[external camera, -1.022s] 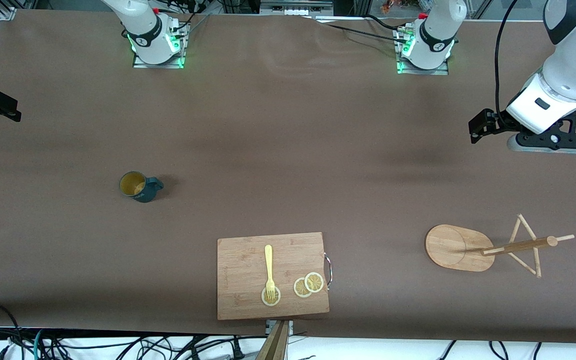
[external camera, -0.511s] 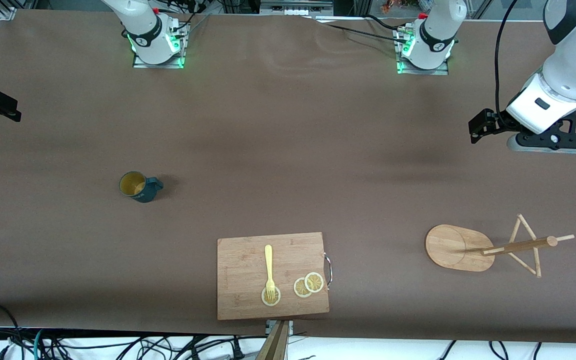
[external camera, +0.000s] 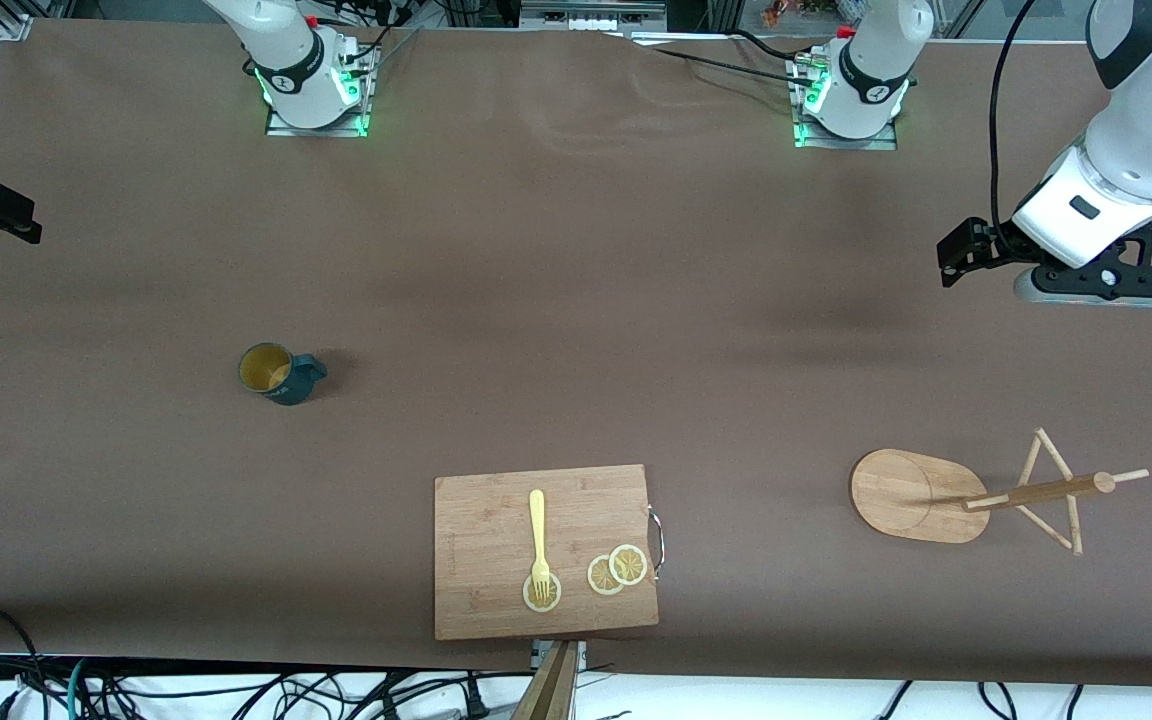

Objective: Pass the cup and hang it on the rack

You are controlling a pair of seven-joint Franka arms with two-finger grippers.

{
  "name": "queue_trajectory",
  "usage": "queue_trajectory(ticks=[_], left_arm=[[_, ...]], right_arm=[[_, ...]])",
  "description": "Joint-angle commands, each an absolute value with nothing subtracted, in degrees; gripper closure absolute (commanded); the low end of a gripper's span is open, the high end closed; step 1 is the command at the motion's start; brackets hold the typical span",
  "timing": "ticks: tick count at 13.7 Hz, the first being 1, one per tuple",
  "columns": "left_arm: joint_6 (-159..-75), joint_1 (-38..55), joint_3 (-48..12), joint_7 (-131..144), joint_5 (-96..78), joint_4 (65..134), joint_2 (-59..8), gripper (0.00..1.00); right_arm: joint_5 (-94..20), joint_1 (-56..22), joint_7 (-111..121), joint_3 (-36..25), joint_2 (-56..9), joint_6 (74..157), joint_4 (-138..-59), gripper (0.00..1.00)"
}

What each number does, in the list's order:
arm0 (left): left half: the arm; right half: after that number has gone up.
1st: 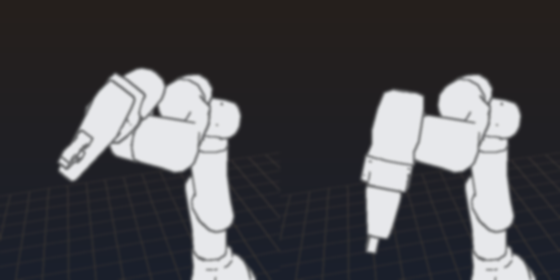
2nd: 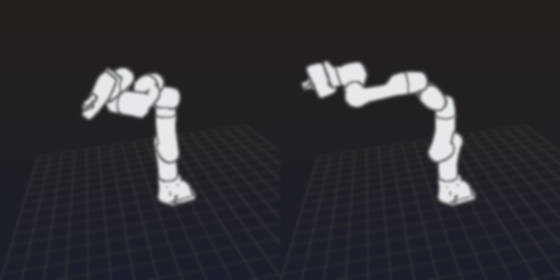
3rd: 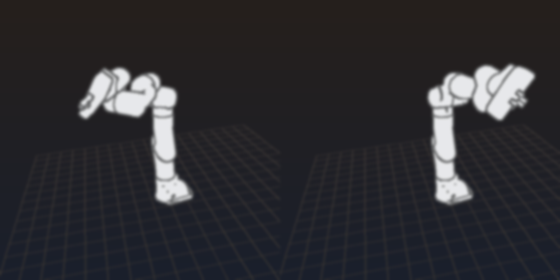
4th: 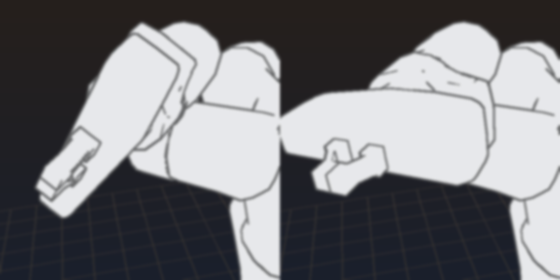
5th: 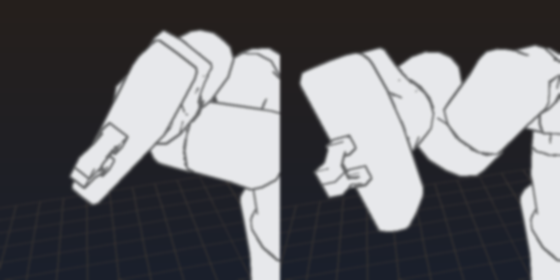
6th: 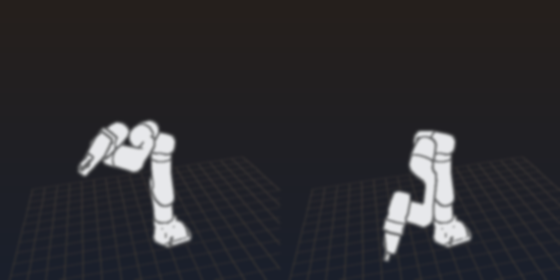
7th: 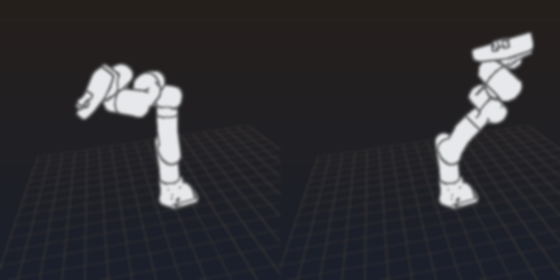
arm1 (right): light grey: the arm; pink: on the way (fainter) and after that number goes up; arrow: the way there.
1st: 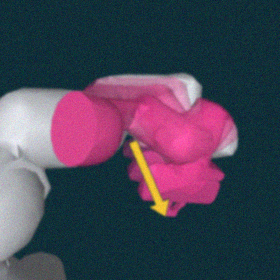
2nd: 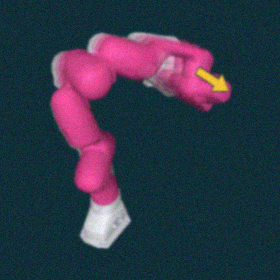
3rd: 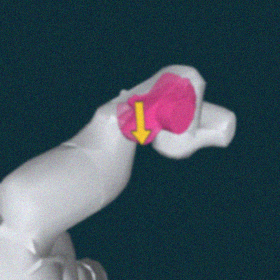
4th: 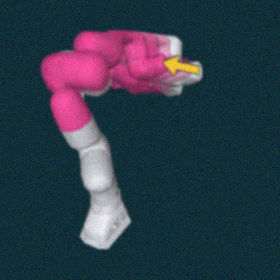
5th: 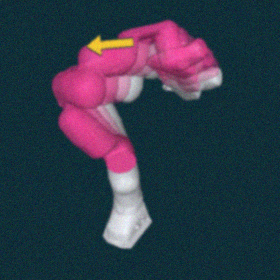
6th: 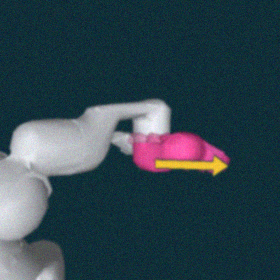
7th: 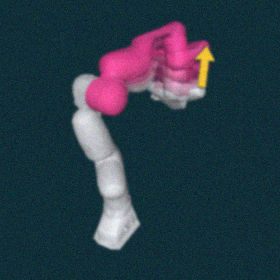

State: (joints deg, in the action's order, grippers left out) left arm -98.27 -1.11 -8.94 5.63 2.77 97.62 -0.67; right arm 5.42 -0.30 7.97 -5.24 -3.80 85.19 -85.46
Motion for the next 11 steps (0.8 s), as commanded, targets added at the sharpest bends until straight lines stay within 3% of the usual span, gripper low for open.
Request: queue_trajectory(ticks=[1, 11], left_arm=[[-96.94, -0.88, -9.05, 5.1, 3.87, 95.89, -1.41, 0.0], [-96.94, -0.88, -9.49, 5.27, 3.87, 95.89, -1.41, 0.0]], right_arm=[[5.71, 0.26, 7.73, -4.75, -3.6, 85.25, -85.25, 0.0], [3.69, 0.26, 7.65, -5.98, -3.6, 85.25, -85.25, 0.0]])
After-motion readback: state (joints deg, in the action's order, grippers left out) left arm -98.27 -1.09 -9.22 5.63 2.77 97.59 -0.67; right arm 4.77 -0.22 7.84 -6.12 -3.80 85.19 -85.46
